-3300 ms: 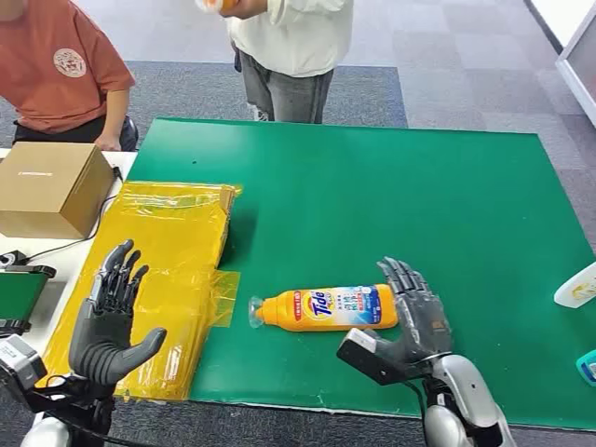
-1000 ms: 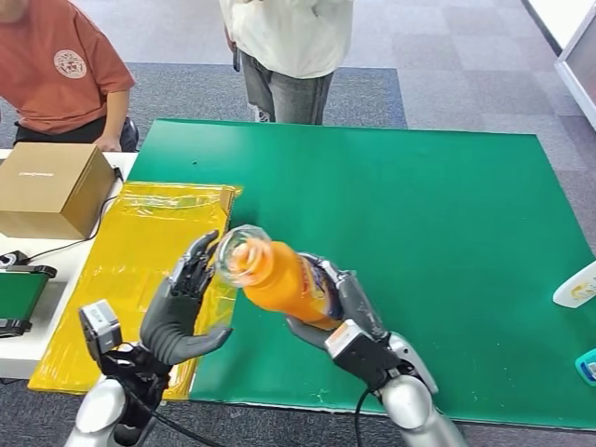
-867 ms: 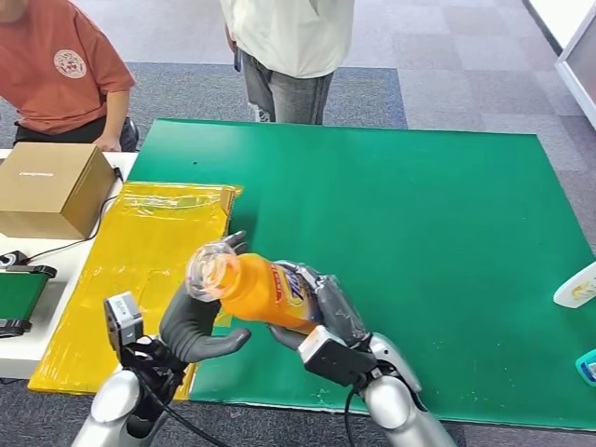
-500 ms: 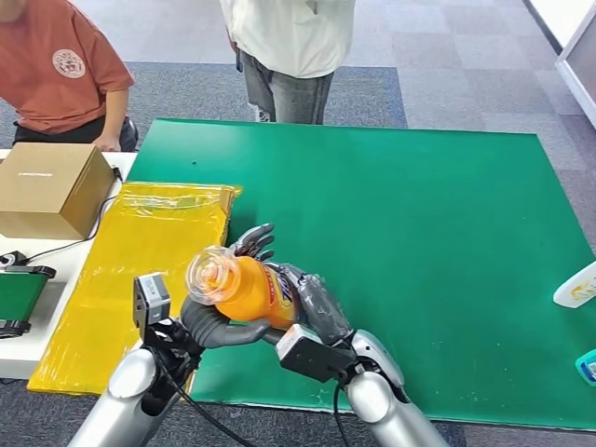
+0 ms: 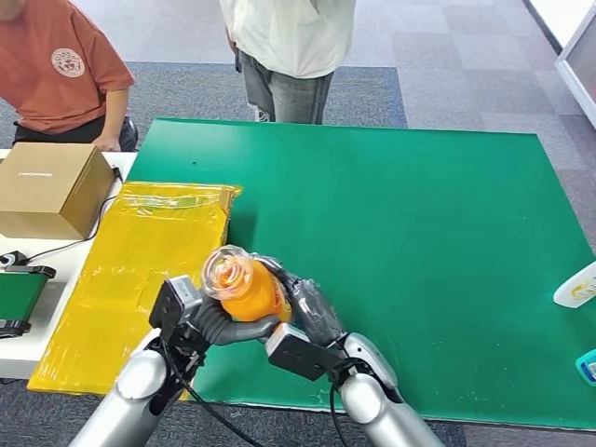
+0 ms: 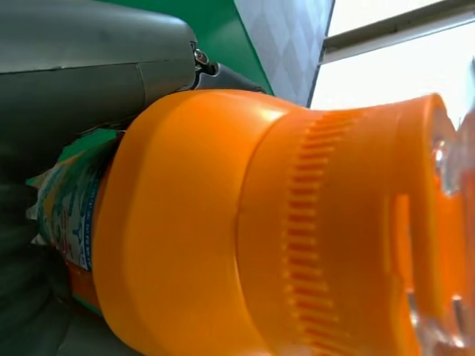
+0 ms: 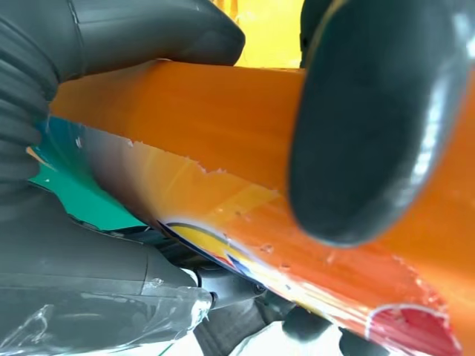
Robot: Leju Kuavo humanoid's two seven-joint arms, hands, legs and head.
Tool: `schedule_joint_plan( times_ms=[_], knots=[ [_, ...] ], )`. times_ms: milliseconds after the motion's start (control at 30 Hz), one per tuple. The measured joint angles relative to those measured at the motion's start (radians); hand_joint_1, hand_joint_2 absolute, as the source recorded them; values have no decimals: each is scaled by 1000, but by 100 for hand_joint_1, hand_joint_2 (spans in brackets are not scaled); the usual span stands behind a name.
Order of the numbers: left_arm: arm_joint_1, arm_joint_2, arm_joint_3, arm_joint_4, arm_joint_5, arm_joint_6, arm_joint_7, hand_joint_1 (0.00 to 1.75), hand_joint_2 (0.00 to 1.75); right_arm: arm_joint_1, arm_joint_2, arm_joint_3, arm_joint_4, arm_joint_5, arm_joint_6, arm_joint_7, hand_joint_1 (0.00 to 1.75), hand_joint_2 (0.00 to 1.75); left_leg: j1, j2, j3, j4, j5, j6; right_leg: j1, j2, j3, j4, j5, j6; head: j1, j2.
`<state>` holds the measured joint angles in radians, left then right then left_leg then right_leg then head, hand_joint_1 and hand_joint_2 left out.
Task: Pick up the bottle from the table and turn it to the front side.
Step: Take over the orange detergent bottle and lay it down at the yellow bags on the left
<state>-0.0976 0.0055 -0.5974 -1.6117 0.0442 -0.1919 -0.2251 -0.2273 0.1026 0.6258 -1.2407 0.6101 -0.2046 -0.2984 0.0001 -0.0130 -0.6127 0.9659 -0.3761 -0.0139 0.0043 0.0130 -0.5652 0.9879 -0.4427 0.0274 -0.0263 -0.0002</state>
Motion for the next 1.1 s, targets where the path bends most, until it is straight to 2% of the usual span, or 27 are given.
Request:
schedule_joint_plan(
  times_ms=[67,167,200,267,400,433,500,700,767,833,933,1100],
  knots=[
    [13,-2,0,-14,-52,49,-18,175,175,3,0,-4,-1,0,-10,3,169,175,0,0,0,0,0,0,0,0,0,0,0,0,0,0],
    [46,-9,0,-49,-134,130,-47,175,175,9,0,-10,-8,2,-22,10,38,175,0,0,0,0,0,0,0,0,-1,0,0,0,0,0],
    [59,-12,1,-63,-173,164,-59,175,175,12,0,-14,-13,3,-24,15,0,175,0,0,0,0,0,0,0,0,-1,0,0,0,0,0],
    [91,-19,2,-96,-312,285,-95,175,175,20,2,-24,-25,2,-28,31,0,175,0,0,-1,0,0,0,0,1,-2,0,0,0,0,0],
    [141,-27,47,-195,-724,711,-153,175,175,54,-6,-113,-49,-39,-64,71,0,175,0,-1,-2,0,0,0,0,0,-1,0,0,0,0,0],
    [154,-28,63,-220,-827,790,-155,175,175,62,-10,-142,-57,-53,-71,73,0,175,0,-1,-2,0,0,0,0,0,-1,0,0,0,0,0],
    [188,-44,98,-264,-994,866,-164,175,175,70,-15,-194,-77,-78,-79,72,0,175,0,0,-2,0,0,0,0,0,-2,0,0,0,0,0],
    [260,-128,241,-331,-1279,886,-163,175,175,95,-25,-324,-164,-134,-98,60,0,175,0,0,-2,0,0,0,-1,0,-2,0,0,0,0,0],
    [273,-148,279,-337,-1398,887,-112,175,175,103,-28,-356,-200,-145,-103,54,0,175,0,0,-2,0,0,0,-1,0,-2,0,0,0,0,0],
    [283,-152,306,-333,-1516,886,-25,175,175,113,-32,-384,-240,-154,-107,44,0,175,0,0,-2,0,0,0,-1,0,-2,0,0,0,0,0],
    [282,-125,345,-278,-1578,885,80,175,175,128,-38,-418,-311,-167,-108,23,0,175,0,0,-2,0,0,0,-1,0,-3,0,0,0,0,0],
    [232,-34,361,-71,-1580,886,248,175,175,135,-49,-439,-420,-186,-97,-5,0,175,0,1,-2,0,0,-1,0,1,-3,0,0,0,0,0]
  ],
)
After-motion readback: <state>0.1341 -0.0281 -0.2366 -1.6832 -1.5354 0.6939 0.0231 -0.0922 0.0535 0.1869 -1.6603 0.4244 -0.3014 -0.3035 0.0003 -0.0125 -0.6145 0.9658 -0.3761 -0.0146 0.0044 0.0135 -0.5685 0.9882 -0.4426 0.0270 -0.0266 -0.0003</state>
